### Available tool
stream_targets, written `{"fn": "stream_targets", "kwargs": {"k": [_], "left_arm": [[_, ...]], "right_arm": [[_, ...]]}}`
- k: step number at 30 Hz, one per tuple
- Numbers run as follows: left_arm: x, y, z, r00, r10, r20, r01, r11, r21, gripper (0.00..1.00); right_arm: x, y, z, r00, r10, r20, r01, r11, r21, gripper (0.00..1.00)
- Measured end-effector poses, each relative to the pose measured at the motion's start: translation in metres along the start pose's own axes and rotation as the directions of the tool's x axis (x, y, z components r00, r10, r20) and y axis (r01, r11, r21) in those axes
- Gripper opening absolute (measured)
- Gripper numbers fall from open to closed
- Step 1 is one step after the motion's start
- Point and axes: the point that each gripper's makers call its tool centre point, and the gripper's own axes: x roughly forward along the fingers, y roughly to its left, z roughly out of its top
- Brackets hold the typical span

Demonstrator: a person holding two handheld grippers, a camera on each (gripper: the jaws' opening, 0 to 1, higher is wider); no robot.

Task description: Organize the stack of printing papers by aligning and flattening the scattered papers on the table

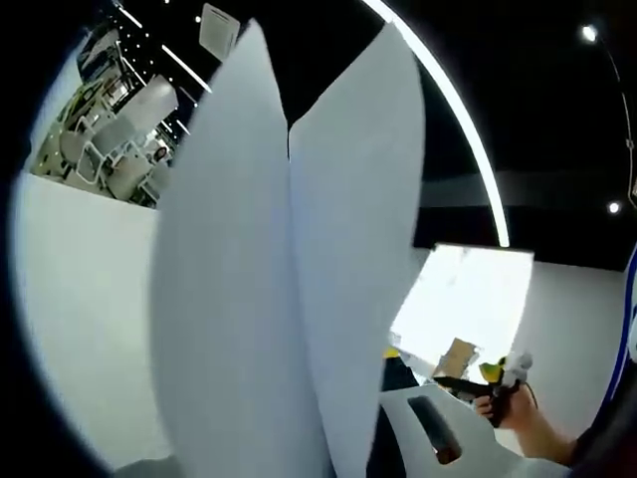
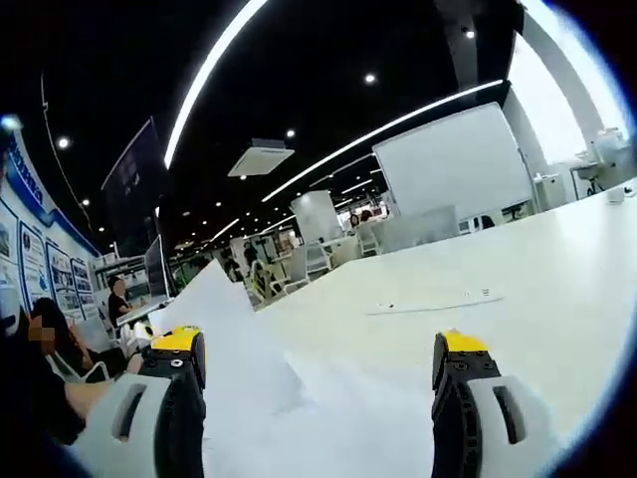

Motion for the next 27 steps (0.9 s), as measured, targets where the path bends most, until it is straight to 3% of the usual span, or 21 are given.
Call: {"fn": "stream_targets", "kwargs": {"k": [10, 16, 27], "left_arm": [[0.0, -0.003, -0.001, 1.0, 0.003, 0.0, -0.003, 1.0, 0.0, 0.07], [0.001, -0.003, -0.001, 1.0, 0.003, 0.0, -0.003, 1.0, -0.002, 0.07], [0.001, -0.003, -0.001, 1.0, 0.004, -0.001, -0.004, 1.0, -0.005, 0.07]], "right_arm": [[-0.007, -0.012, -0.012, 1.0, -0.004, -0.007, 0.004, 1.0, 0.009, 0.9], [-0.008, -0.013, -0.014, 1.0, -0.003, -0.024, 0.003, 1.0, -0.025, 0.9], [-0.008, -0.01, -0.017, 1.0, 0.005, -0.027, -0.005, 1.0, 0.001, 0.9]]}}
